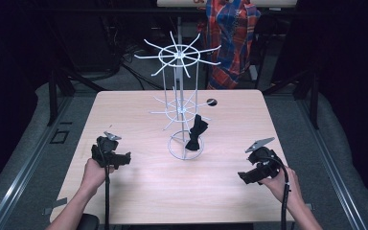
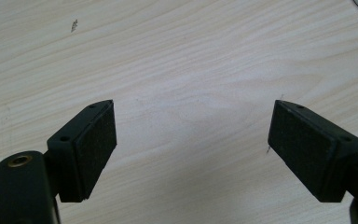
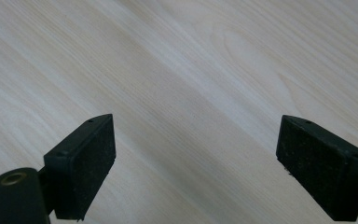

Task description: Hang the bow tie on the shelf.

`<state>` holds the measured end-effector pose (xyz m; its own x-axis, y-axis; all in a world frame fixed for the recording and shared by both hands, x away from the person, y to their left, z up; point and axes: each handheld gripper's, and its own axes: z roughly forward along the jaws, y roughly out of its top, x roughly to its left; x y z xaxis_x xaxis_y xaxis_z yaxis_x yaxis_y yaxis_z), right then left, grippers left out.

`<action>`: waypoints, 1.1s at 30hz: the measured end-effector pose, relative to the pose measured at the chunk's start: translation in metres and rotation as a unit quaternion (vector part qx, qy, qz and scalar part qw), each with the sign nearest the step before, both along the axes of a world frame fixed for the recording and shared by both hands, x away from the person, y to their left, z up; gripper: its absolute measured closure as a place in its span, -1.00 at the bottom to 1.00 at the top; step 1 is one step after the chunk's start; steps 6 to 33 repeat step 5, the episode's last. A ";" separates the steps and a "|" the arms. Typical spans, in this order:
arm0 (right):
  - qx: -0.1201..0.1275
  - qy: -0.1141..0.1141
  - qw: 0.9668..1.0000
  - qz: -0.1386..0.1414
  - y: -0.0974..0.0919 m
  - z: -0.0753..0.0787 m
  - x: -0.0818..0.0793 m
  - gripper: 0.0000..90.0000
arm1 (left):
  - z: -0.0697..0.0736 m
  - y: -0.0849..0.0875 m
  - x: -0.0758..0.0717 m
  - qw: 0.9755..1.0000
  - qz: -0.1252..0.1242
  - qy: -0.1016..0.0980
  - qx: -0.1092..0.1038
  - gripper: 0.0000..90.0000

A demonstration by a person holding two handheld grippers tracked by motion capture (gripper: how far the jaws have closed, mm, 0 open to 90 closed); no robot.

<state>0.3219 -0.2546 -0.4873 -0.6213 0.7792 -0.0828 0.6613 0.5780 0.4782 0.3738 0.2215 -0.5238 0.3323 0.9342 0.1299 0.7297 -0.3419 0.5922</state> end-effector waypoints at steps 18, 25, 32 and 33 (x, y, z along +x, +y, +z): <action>-0.012 0.018 1.000 0.002 0.001 -0.009 0.004 -0.74 | 0.000 0.000 0.000 1.000 0.000 0.001 0.000 -0.66; -0.012 0.018 1.000 0.002 0.001 -0.009 0.004 -0.74 | 0.000 0.000 0.000 1.000 0.000 0.001 0.000 -0.66; -0.012 0.018 1.000 0.002 0.001 -0.009 0.004 -0.74 | 0.000 0.000 0.000 1.000 0.000 0.001 0.000 -0.66; -0.012 0.018 1.000 0.002 0.001 -0.009 0.004 -0.74 | 0.000 0.000 0.000 1.000 0.000 0.001 0.000 -0.66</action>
